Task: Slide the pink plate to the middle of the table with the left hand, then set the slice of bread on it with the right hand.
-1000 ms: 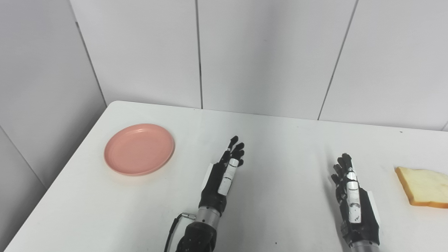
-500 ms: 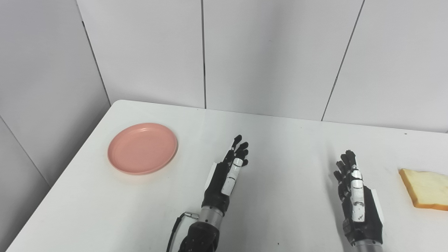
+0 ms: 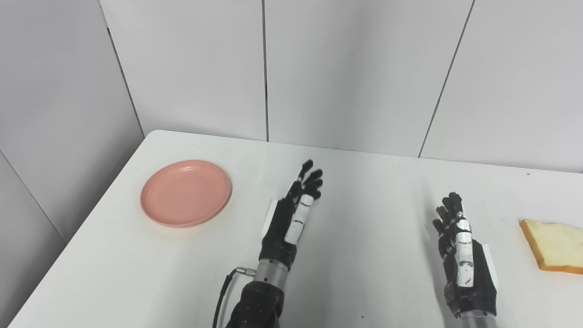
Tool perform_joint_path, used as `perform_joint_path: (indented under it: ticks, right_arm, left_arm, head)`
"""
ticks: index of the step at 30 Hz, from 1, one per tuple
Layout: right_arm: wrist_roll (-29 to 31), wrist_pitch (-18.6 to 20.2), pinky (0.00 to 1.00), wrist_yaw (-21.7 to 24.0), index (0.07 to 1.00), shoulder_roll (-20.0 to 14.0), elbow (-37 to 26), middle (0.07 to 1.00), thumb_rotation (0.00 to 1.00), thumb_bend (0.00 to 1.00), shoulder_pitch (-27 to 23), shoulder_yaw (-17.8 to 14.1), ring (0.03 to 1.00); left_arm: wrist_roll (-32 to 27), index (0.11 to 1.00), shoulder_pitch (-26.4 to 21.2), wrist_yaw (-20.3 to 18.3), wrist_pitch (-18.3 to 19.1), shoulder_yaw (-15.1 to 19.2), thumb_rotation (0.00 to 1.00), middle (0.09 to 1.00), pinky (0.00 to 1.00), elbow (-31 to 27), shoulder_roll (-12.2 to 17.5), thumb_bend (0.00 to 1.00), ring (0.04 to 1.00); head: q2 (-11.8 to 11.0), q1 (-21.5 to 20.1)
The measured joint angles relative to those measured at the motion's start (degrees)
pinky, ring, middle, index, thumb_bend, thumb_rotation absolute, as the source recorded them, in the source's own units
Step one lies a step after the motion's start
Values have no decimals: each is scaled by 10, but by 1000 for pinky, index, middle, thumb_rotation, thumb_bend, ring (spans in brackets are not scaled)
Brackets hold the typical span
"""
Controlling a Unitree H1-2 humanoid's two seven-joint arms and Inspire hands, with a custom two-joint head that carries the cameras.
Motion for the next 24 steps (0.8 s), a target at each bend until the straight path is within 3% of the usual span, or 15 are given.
perform_joint_path:
  ticks: [5, 10, 16, 24]
  right_arm:
    - [2, 0, 1000, 0, 1000, -1, 0, 1000, 1000, 357, 0, -1, 1000]
    - [4, 0, 1000, 1, 1000, -4, 0, 1000, 1000, 358, -1, 0, 1000]
    - [15, 1, 1000, 2, 1000, -7, 0, 1000, 1000, 339, -1, -3, 1000]
    - [24, 1, 1000, 6, 1000, -17, 0, 1000, 1000, 323, -2, -4, 1000]
  left_arm:
    - [-22, 953, 3, -5, 13, 0, 921, 948, 965, -96, 1, 745, 928]
    - [-22, 940, 5, -6, 19, 9, 910, 943, 975, -159, 3, 737, 931]
    - [-34, 961, 9, -5, 25, 44, 942, 957, 995, -195, 18, 738, 954]
    - [-34, 942, 7, 20, 36, 108, 939, 938, 931, -245, 40, 760, 935]
  head:
    - [0, 4]
    - [2, 8]
    - [4, 13]
    - [9, 20]
